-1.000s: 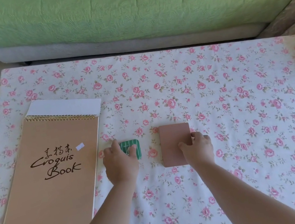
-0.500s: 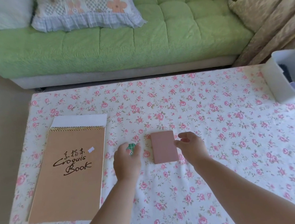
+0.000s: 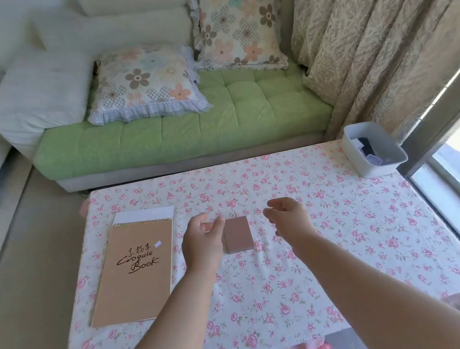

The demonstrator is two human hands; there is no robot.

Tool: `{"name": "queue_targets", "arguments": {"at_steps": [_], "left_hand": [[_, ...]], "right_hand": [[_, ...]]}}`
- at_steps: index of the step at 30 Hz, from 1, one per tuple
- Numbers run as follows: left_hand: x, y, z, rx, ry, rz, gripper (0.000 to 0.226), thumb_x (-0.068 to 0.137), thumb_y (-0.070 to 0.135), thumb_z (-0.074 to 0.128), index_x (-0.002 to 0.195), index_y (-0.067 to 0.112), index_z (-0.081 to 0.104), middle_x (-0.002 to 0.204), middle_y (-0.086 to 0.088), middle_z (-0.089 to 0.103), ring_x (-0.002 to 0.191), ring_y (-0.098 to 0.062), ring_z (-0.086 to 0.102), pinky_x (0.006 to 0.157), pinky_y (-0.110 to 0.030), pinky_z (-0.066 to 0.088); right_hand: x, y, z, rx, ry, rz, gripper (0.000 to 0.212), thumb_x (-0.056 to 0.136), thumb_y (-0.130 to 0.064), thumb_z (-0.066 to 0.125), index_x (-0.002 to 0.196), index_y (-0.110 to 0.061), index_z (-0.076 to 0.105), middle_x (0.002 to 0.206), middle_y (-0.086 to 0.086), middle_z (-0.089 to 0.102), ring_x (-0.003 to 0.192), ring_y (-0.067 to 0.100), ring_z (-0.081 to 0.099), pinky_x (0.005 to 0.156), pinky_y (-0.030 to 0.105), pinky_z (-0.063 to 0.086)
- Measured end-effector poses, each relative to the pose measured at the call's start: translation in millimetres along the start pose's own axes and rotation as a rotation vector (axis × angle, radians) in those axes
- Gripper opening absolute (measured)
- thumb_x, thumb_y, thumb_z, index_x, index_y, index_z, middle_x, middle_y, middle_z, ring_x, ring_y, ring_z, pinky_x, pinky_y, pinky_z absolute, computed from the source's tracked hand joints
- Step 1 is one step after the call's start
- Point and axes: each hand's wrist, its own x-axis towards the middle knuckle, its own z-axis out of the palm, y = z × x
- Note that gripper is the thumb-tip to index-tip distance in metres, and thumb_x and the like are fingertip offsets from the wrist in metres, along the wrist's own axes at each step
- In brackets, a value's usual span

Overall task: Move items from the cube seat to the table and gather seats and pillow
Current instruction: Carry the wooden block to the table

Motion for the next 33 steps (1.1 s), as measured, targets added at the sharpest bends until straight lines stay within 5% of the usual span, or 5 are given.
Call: {"name": "queue_targets", "arguments": {"at_steps": [6, 12, 15, 24, 33], "left_hand": [[-31.5, 36.6, -11.9, 0.006, -0.055, 0.076, 0.044, 0.092, 0.030, 0.057, 0.130, 0.009, 0.051, 0.130, -0.011, 0.056, 0.122, -0.024, 0.051, 0.096, -0.034, 0.041], [-47.0, 59.6, -12.3, 0.050, -0.211, 0.207, 0.042, 0.093, 0.028, 0.055, 0.129, 0.008, 0.051, 0.125, -0.009, 0.057, 0.101, -0.015, 0.049, 0.088, -0.027, 0.039], [-53.3, 62.2, -15.6, 0.071, -0.273, 0.240, 0.041, 0.093, 0.029, 0.055, 0.128, 0.008, 0.052, 0.125, -0.009, 0.058, 0.107, -0.020, 0.054, 0.091, -0.032, 0.043], [-104.8, 51.1, -10.8, 0.137, -0.563, 0.318, 0.035, 0.092, 0.027, 0.056, 0.122, 0.009, 0.054, 0.118, -0.012, 0.061, 0.109, -0.028, 0.058, 0.086, -0.037, 0.048], [-252.9, 10.3, 47.0, 0.261, -1.091, 0.444, 0.019, 0.089, 0.023, 0.061, 0.105, 0.014, 0.058, 0.097, -0.006, 0.065, 0.091, -0.024, 0.062, 0.082, -0.036, 0.053]], "right_hand": [[-43.9, -24.2, -11.5, 0.091, 0.049, -0.042, 0.034, 0.089, -0.012, 0.054, 0.124, -0.010, 0.055, 0.106, 0.002, 0.059, 0.085, 0.015, 0.058, 0.073, 0.028, 0.050], [-81.2, -26.3, -28.4, 0.210, 0.235, 0.004, 0.035, 0.090, -0.013, 0.054, 0.125, -0.010, 0.055, 0.117, 0.007, 0.061, 0.079, 0.011, 0.056, 0.064, 0.022, 0.048], [-103.5, -18.5, -33.2, 0.261, 0.325, 0.030, 0.036, 0.090, -0.014, 0.054, 0.126, -0.009, 0.054, 0.119, 0.009, 0.060, 0.080, 0.013, 0.056, 0.054, 0.020, 0.042], [-194.1, 35.4, -45.6, 0.412, 0.613, 0.121, 0.030, 0.088, -0.014, 0.057, 0.118, -0.008, 0.059, 0.102, 0.004, 0.062, 0.093, 0.019, 0.058, 0.076, 0.032, 0.050], [-350.0, 134.7, -95.0, 0.617, 1.111, 0.286, 0.027, 0.084, -0.008, 0.057, 0.110, -0.012, 0.061, 0.096, 0.002, 0.061, 0.087, 0.018, 0.056, 0.078, 0.034, 0.049]]}}
